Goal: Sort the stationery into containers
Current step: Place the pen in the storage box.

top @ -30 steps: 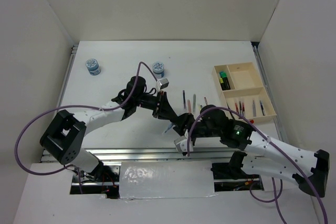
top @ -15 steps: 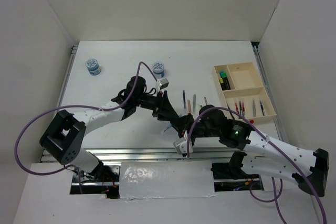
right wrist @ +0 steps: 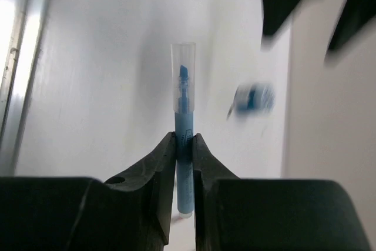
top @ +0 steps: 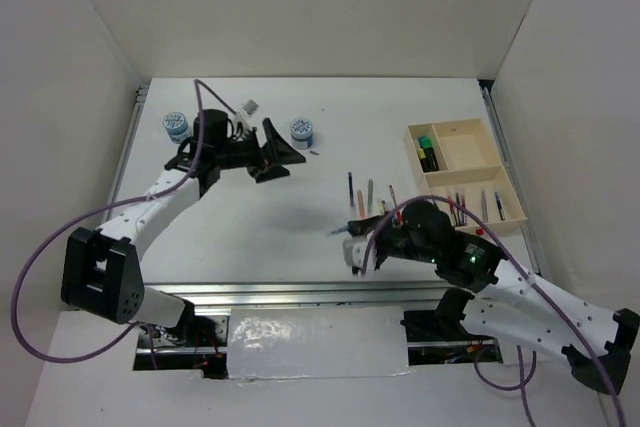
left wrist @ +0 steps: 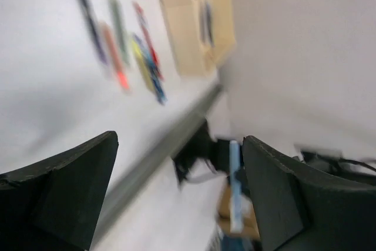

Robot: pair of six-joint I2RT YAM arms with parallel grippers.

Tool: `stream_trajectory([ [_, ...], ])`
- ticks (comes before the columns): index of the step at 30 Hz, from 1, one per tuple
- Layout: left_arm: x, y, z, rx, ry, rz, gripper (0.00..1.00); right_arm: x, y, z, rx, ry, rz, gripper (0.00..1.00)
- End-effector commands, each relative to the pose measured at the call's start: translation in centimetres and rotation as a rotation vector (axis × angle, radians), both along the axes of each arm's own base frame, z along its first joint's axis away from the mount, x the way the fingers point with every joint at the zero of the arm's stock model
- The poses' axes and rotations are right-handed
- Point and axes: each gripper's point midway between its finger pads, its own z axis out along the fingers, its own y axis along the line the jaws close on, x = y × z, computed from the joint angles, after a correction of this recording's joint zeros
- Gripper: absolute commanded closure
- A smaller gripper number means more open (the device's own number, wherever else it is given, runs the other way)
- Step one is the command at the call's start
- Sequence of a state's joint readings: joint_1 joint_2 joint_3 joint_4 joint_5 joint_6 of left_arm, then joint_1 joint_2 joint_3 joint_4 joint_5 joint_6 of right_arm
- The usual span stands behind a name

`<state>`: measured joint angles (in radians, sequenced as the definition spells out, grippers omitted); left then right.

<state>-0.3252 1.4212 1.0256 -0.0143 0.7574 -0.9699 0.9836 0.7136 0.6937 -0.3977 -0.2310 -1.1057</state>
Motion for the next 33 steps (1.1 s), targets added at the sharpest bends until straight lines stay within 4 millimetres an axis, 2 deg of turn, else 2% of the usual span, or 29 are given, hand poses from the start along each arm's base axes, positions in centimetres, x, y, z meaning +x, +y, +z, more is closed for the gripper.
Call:
stream_trajectory([
  [1,2.8,4.2,0.1,0.171,-0.102,0.178,0.01,4.2,-5.8,-1.6,0.136,0.391,-0.508,1.00],
  [2,3.2,4.8,-0.3,0.215,-0.133,0.187,0.01,5.2,-7.4,-2.1,0.167,0.454,-0.600,1.00],
  [3,3.4,5.1,-0.5,0.262,-0.149,0.211,0.01,7.8,-11.6,-2.6,0.263,0.534,-0.831,1.00],
  [4,3.6,5.1,-0.6,0.292,-0.188,0.202,0.01,8.6,-13.4,-3.3,0.304,0.602,-0.915,1.00],
  [6,3.3,4.4,-0.7,0.332,-0.212,0.188,0.01,10.1,-18.1,-4.2,0.365,0.685,-1.081,1.00],
  [7,3.3,4.2,-0.7,0.345,-0.232,0.181,0.01,10.9,-22.9,-4.9,0.429,0.771,-1.233,1.00],
  [9,2.6,3.0,-1.0,0.355,-0.242,0.146,0.01,11.0,-26.7,-5.8,0.442,0.842,-1.349,1.00],
  [10,2.7,2.9,-1.2,0.370,-0.250,0.148,0.01,11.7,-29.8,-6.0,0.482,0.879,-1.430,1.00],
  [13,2.5,1.9,-1.7,0.362,-0.239,0.129,0.01,12.9,-33.1,-5.9,0.543,0.928,-1.499,1.00],
  [15,2.5,1.6,-1.8,0.362,-0.239,0.122,0.01,13.6,-33.6,-5.9,0.564,0.932,-1.510,1.00],
  [18,2.6,1.4,-2.0,0.369,-0.238,0.119,0.01,14.5,-33.1,-6.5,0.575,0.961,-1.506,1.00],
  [20,2.6,1.5,-2.2,0.374,-0.234,0.123,0.01,14.8,-31.9,-7.3,0.562,0.994,-1.490,1.00],
  [24,2.6,1.6,-2.9,0.381,-0.224,0.125,0.01,15.6,-30.9,-9.4,0.554,1.038,-1.502,1.00],
  [33,2.4,1.6,-3.4,0.380,-0.216,0.118,0.01,15.3,-29.2,-13.5,0.514,1.139,-1.550,1.00],
])
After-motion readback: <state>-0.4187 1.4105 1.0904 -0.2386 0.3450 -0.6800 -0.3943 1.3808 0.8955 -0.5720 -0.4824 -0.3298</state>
